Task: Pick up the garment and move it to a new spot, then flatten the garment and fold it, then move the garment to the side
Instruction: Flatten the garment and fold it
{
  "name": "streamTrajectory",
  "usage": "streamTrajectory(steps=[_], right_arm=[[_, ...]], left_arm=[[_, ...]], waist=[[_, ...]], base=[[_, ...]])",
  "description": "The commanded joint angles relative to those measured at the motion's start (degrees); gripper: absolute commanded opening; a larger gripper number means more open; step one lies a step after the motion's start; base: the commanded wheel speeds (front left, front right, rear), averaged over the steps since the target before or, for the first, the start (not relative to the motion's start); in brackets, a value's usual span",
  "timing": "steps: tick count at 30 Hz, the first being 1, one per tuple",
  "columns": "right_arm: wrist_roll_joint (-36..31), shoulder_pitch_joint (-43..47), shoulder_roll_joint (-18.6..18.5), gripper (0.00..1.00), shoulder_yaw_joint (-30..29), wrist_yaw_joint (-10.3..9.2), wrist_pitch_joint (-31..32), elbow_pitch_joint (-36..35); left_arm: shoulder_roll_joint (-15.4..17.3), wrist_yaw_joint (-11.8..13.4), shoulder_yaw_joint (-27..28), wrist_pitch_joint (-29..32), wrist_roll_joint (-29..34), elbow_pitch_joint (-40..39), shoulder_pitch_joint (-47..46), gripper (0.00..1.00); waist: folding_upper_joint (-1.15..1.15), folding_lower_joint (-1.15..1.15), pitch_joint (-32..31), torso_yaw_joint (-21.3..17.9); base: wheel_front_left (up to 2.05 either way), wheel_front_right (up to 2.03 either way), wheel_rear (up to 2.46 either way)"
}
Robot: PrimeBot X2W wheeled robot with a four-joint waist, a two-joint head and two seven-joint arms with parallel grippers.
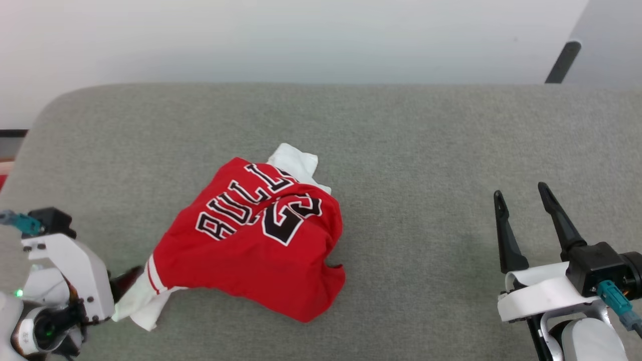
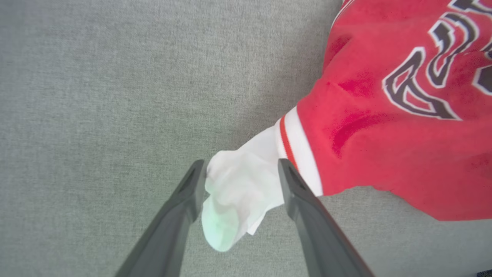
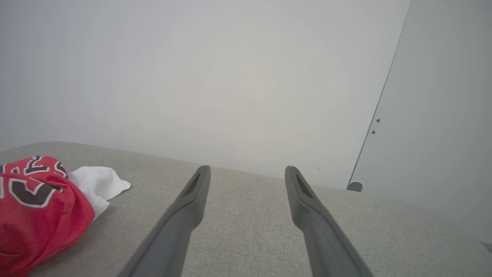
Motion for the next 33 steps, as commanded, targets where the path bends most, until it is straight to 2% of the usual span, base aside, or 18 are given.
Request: streamTrajectory(steps=[1,6,14,18,22,27,33], right_arm=[[0.2,1.0,0.1,1.00,0.0,-0.02,-0.1,0.3],[0.7,1.5,0.0,1.00,0.4,-0.02,-0.1,0.9],[2.6,1.8,-1.7,1.00,2.5,-0.02,-0.1,3.5],[3.4,1.3,-2.9,1.00,3.5,-0.02,0.6,4.2],[4.3,0.7,-4.2,1.00,4.1,-0.02,1.9,4.2],[5.6,-0.4,-5.9,1.00,5.4,-0.02,4.0,3.8],[8.8,-2.3,-8.3,1.00,7.0,-0.02,7.8,3.4]], left_arm=[[0.0,0.2,0.4,-0.6,0.2,-0.8,-0.3,1.00],[-0.1,-0.2,1.8,-6.3,1.8,-5.2,0.7,1.00],[-3.3,-2.6,4.7,-27.2,8.0,-9.4,5.7,1.00],[-5.9,-2.2,6.5,-38.0,10.1,-9.5,9.6,1.00],[-8.4,-1.9,7.3,-45.7,11.7,-8.5,12.7,1.00],[-11.3,-2.6,8.4,-50.1,13.4,-7.0,14.6,1.00],[-14.2,-3.6,9.8,-51.1,16.5,-6.8,14.6,1.00]], waist=[[0.00,0.00,-1.1,1.0],[0.00,0.00,-3.0,2.7],[0.00,0.00,-5.1,6.3],[0.00,0.00,-5.6,8.1],[0.00,0.00,-5.5,10.0],[0.00,0.00,-4.6,12.2],[0.00,0.00,-3.2,14.7]], base=[[0.00,0.00,0.00],[0.00,0.00,0.00],[0.00,0.00,0.00],[0.00,0.00,0.00],[0.00,0.00,0.00],[0.00,0.00,0.00],[0.00,0.00,0.00]])
